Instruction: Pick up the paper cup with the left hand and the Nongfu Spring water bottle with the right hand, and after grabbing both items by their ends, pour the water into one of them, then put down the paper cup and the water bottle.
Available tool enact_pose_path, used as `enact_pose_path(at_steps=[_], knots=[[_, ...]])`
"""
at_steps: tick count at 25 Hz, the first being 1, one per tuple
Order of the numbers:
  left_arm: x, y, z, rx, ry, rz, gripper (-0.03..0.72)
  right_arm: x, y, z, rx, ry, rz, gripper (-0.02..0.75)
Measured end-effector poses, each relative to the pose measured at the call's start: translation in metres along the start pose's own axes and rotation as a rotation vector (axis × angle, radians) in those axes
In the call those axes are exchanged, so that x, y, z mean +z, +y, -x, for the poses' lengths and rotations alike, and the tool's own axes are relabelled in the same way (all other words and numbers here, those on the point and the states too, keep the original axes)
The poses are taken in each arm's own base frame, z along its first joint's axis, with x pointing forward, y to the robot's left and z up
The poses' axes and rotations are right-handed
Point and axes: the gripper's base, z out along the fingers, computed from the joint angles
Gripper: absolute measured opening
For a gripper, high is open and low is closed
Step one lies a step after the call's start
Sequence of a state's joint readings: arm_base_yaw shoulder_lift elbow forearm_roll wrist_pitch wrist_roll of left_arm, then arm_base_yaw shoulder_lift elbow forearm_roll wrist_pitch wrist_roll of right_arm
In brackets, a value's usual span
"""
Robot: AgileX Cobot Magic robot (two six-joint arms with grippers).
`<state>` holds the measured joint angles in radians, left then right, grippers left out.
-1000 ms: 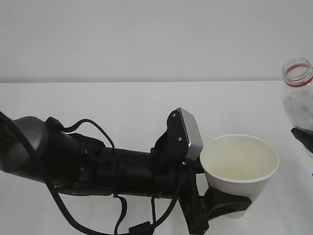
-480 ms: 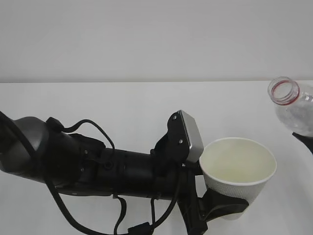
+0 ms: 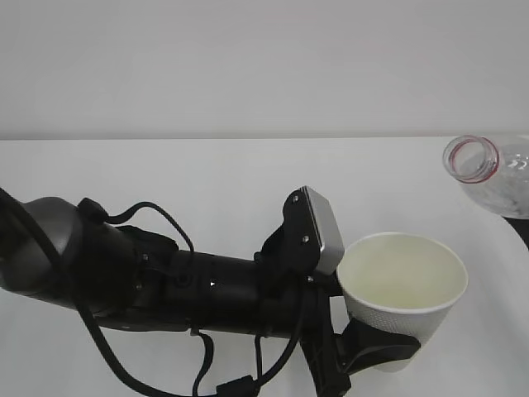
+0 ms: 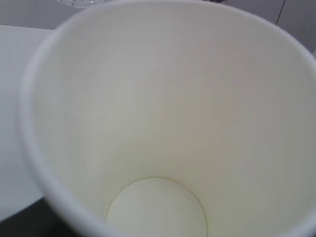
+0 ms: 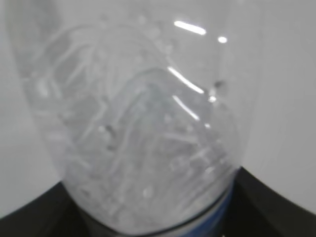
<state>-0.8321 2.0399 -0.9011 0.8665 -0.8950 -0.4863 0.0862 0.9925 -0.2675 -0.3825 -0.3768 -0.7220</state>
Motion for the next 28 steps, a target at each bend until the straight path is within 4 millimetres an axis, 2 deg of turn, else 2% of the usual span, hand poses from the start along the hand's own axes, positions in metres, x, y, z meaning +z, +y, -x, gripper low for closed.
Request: enact_pose_path(at_steps=[28], knots=[[0.0000, -0.0001, -0.0001, 0.001, 0.001, -0.001, 0.508, -0.0001, -0.0032, -0.0027, 0.004, 0.029, -0.035, 0.494]])
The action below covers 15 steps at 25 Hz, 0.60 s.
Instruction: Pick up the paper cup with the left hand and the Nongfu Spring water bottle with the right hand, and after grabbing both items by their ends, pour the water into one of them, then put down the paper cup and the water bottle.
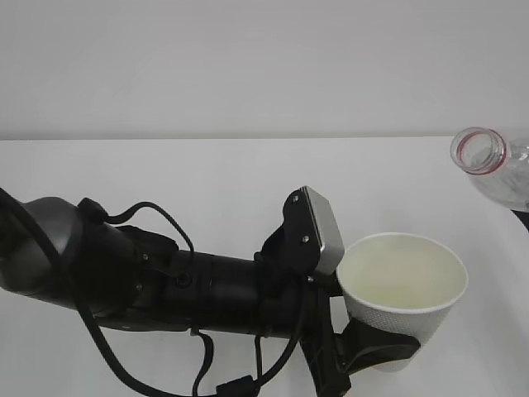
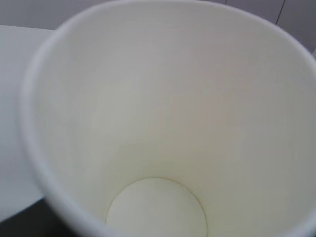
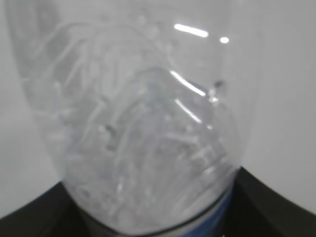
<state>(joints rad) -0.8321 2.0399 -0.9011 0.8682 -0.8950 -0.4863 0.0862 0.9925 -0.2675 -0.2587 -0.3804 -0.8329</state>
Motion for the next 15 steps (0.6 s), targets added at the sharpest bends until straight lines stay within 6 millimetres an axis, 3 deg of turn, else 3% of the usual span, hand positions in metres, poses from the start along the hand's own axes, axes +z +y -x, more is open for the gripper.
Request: enact_pose_path(at_steps=[15], knots=[[0.0000, 0.0000, 0.0000, 0.000, 0.000, 0.000, 0.507, 0.0000, -0.0001, -0.0001, -0.016, 0.001, -0.001, 0.494]])
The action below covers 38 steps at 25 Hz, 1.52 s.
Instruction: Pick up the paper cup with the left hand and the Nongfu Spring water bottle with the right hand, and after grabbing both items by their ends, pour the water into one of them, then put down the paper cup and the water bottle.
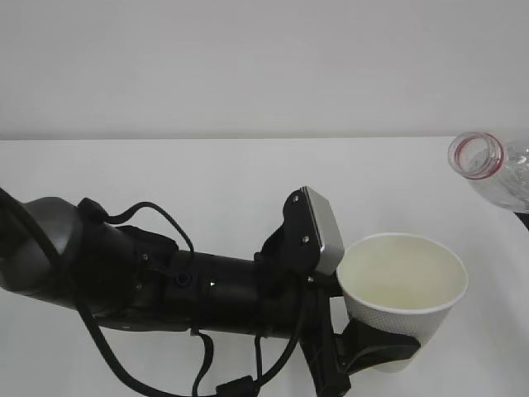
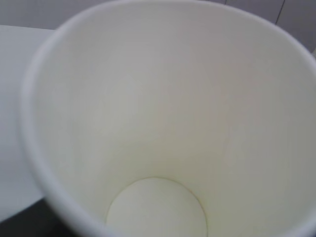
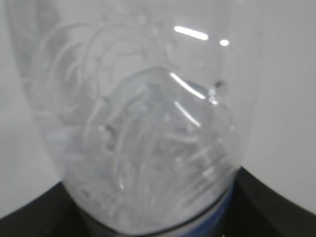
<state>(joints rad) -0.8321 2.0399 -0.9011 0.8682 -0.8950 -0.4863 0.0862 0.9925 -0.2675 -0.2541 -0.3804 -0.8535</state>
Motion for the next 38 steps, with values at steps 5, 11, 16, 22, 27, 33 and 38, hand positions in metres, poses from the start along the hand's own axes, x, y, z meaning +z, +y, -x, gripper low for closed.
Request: enact_pose_path(at_steps=[5, 11, 16, 22, 27, 33, 38], knots=[[0.0000, -0.0001, -0.0001, 0.001, 0.001, -0.001, 0.507, 0.0000, 0.0000, 0.0000, -0.054, 0.000, -0.001, 0.494], [0.0000, -0.0002, -0.0001, 0.002, 0.001, -0.003, 0.507, 0.0000, 0.0000, 0.0000, -0.119, 0.000, -0.001, 0.493], [0.0000, -0.0005, -0.0003, 0.005, 0.003, -0.006, 0.507, 0.0000, 0.0000, 0.0000, -0.142, 0.000, -0.001, 0.493], [0.0000, -0.0014, -0.0007, 0.014, 0.008, -0.015, 0.507, 0.0000, 0.0000, 0.0000, -0.183, 0.000, -0.001, 0.493], [0.0000, -0.0021, -0.0011, 0.021, 0.012, -0.023, 0.507, 0.0000, 0.0000, 0.0000, -0.205, 0.000, -0.001, 0.493], [0.0000, -0.0022, -0.0012, 0.022, 0.013, -0.024, 0.507, 0.0000, 0.0000, 0.0000, -0.224, 0.000, -0.001, 0.493], [0.0000, -0.0022, -0.0012, 0.022, 0.013, -0.025, 0.507, 0.0000, -0.0001, 0.0000, -0.237, 0.000, -0.001, 0.493]])
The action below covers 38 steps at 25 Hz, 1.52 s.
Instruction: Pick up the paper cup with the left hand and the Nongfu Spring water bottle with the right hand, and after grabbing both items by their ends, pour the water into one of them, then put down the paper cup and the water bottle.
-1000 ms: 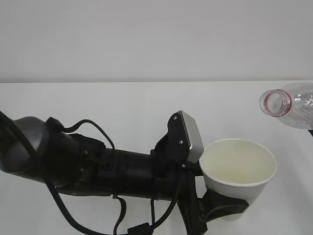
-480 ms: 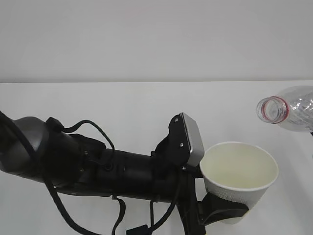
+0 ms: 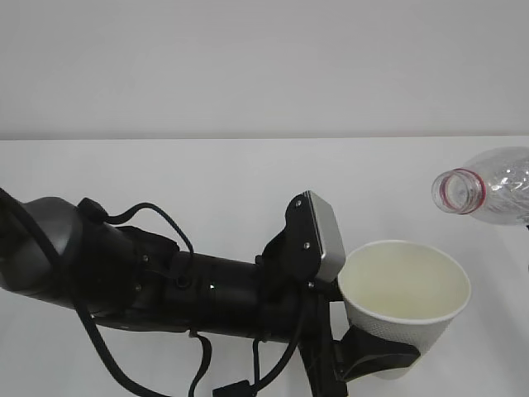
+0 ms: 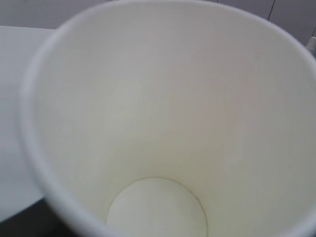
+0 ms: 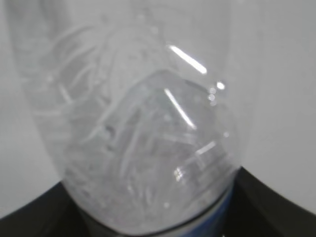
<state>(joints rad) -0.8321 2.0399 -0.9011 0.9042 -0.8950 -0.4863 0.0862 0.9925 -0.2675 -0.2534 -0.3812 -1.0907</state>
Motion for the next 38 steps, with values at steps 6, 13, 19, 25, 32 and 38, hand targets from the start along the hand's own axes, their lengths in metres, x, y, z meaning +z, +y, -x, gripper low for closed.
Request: enact_pose_path(at_steps=[6, 13, 19, 25, 32, 38], knots=[[0.0000, -0.0001, -0.0001, 0.001, 0.001, -0.001, 0.507, 0.0000, 0.0000, 0.0000, -0.023, 0.000, 0.000, 0.493], [0.0000, 0.0000, -0.0002, 0.001, 0.002, 0.000, 0.507, 0.0000, 0.0000, 0.0000, -0.037, 0.000, 0.000, 0.493], [0.0000, 0.0003, -0.0007, 0.001, 0.008, 0.003, 0.507, 0.0000, -0.0006, 0.0003, -0.051, -0.003, -0.007, 0.493], [0.0000, 0.0003, -0.0007, 0.001, 0.008, 0.003, 0.507, 0.0000, -0.0008, 0.0004, -0.070, -0.004, -0.009, 0.493], [0.0000, 0.0003, -0.0009, 0.001, 0.009, 0.004, 0.507, 0.0000, -0.0012, 0.0006, -0.071, -0.006, -0.013, 0.493], [0.0000, 0.0004, -0.0011, 0.001, 0.012, 0.004, 0.507, 0.0000, -0.0015, 0.0007, -0.094, -0.007, -0.017, 0.493]])
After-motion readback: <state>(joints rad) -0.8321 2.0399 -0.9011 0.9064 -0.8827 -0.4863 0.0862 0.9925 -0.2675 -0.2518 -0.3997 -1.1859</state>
